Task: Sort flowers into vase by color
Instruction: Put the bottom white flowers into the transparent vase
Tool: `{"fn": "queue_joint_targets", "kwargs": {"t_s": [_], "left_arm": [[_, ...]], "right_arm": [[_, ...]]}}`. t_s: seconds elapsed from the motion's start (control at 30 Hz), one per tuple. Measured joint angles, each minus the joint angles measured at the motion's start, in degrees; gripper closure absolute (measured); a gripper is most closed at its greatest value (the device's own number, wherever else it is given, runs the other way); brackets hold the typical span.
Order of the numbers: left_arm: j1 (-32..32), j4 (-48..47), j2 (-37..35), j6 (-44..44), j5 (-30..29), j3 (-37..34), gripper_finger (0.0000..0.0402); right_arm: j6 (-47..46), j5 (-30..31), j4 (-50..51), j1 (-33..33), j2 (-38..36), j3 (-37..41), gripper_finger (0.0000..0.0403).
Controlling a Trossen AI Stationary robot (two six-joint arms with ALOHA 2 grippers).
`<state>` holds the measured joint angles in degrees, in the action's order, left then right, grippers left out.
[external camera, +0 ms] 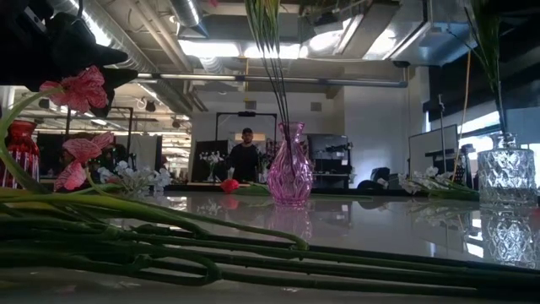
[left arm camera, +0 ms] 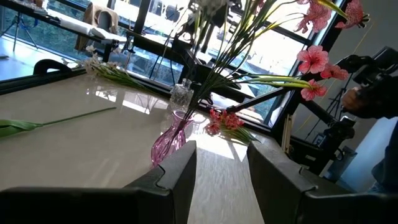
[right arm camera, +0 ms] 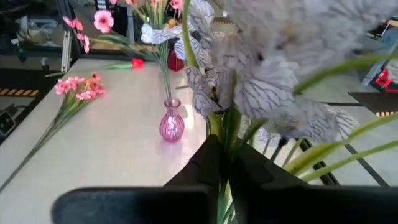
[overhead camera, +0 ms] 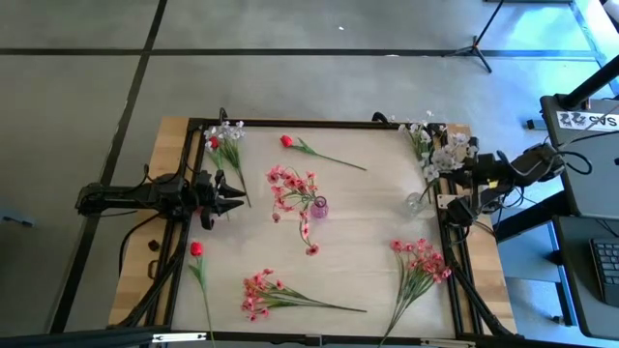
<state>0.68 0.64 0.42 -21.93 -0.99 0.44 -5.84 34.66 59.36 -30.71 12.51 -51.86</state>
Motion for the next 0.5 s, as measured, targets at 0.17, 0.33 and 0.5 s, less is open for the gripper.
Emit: {"fn": "queue_joint_targets", "kwargs": {"t_s": [0.17,0.33,0.5], "left_arm": [[0.01,0.00,0.00,0.00,-0.01,0.00,0.0260],[0.00,0.00,0.01,0.00,0.00,-0.01,0.0260],[0.01,0.00,0.01,0.00,-0.02,-0.01,0.0260]], "right_arm": [[-4.75,-1.93,3.84,-0.01,0.07,-0.02,0.0312],[-13.39,-5.23,10.50,-0.01,2.42,-0.04,0.0236],[-19.96,-12.66,13.94,0.01,8.00,-0.38,0.0175]]}}
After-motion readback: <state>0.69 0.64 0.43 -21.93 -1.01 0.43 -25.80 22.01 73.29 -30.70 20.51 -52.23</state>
